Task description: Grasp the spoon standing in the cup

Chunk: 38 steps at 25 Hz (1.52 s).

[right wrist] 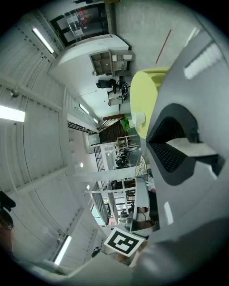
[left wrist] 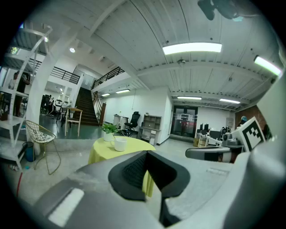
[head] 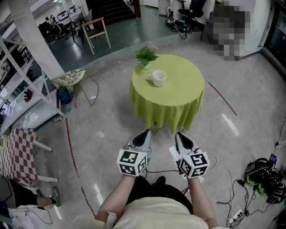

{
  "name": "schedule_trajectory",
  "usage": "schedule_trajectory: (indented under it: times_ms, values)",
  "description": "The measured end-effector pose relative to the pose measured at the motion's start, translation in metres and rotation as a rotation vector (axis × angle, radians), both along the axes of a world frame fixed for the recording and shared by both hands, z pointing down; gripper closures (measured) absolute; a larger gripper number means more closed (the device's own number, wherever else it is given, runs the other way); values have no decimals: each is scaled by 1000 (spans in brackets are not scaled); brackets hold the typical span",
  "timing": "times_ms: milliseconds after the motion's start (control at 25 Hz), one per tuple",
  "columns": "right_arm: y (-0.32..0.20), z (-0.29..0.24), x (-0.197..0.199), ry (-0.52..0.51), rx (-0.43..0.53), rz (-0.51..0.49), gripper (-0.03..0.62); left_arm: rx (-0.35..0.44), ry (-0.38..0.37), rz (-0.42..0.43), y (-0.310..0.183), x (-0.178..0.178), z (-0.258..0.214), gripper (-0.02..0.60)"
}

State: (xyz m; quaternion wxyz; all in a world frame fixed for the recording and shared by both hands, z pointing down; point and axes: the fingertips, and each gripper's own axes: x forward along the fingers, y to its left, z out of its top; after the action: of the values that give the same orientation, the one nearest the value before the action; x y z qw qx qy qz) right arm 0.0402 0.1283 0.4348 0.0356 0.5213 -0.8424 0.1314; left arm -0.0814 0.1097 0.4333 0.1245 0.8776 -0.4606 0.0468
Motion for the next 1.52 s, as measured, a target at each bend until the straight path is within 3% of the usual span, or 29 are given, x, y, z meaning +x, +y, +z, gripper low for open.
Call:
schedule_trajectory:
  times_ms: [240, 680, 1000, 1520]
  values:
    - [1, 7, 1, -9, -5, -7, 592, 1, 12, -11, -3, 5, 1, 578]
    - [1, 12, 10, -2, -16, -4, 591, -17, -10, -22, -10, 12, 6, 491]
    - [-5, 17, 17, -13, -32, -2, 589, -41, -12, -53, -19, 6, 12, 463]
    - [-45, 29, 39, -28, -78, 28, 555, -73, -9, -32, -71, 24, 23, 434]
